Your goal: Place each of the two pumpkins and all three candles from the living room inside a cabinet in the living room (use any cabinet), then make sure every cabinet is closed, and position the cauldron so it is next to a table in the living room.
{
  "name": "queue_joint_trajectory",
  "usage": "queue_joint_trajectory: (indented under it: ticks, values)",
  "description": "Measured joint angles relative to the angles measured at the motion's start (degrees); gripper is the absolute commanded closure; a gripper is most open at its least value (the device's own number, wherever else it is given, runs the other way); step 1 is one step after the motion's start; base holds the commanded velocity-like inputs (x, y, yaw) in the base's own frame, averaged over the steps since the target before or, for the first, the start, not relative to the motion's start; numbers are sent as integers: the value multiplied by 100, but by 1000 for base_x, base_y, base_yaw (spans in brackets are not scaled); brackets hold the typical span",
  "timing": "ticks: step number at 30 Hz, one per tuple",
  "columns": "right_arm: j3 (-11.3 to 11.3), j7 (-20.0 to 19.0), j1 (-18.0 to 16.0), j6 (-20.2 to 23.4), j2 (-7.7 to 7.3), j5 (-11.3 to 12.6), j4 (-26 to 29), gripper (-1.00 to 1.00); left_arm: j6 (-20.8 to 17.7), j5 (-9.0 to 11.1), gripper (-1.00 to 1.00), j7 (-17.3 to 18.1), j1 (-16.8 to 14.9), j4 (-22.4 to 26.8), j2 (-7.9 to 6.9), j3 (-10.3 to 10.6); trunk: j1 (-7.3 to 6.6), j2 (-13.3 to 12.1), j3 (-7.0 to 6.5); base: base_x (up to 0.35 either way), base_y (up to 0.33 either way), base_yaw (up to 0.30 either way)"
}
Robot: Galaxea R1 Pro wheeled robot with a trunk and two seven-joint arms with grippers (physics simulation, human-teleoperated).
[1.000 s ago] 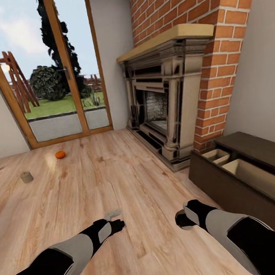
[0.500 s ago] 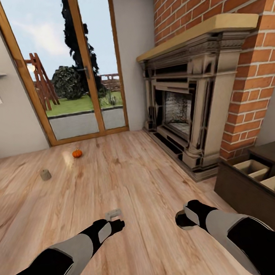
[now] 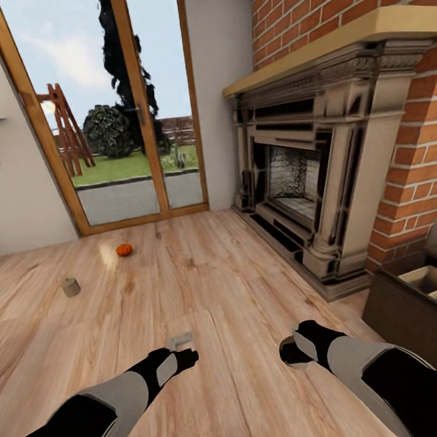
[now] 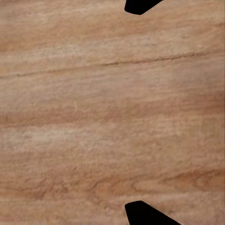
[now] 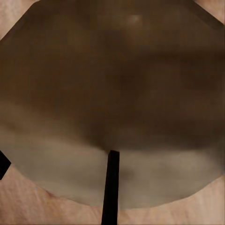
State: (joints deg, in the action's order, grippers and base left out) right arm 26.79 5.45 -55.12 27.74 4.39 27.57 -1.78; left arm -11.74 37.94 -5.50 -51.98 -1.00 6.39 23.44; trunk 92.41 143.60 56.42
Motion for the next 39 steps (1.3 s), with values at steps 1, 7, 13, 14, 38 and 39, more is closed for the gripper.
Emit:
queue_joint_trajectory:
  ticks: [1, 7, 13, 14, 38, 39]
  values:
    - [4, 0, 9, 0, 1, -3, 1, 100, 0, 0, -100, 0, 0, 0, 0, 0, 0, 0, 0, 302, 128, 0]
    - [30, 0, 41, -51, 3, -9, 11, 100, 0, 0, -100, 0, 0, 0, 0, 2, 0, 0, 0, 303, 127, 0]
    - [36, 0, 43, -76, 0, -8, 18, 100, 0, 0, -100, 0, 1, 1, -1, 0, 0, 0, -5, 304, 124, 118]
    - [34, 0, 43, -77, 3, -8, 18, 100, 0, 0, -100, 0, 1, 1, -1, -1, 0, 0, -7, 306, 120, 254]
    - [35, 1, 43, -78, -2, -2, 17, 100, -1, 1, -100, 0, 1, -5, 7, 6, 0, 0, -12, 312, 28, 284]
    - [35, 1, 43, -78, -2, -4, 17, 100, -1, 1, -100, 0, 1, -5, 7, 6, 0, 0, -12, 314, 0, 263]
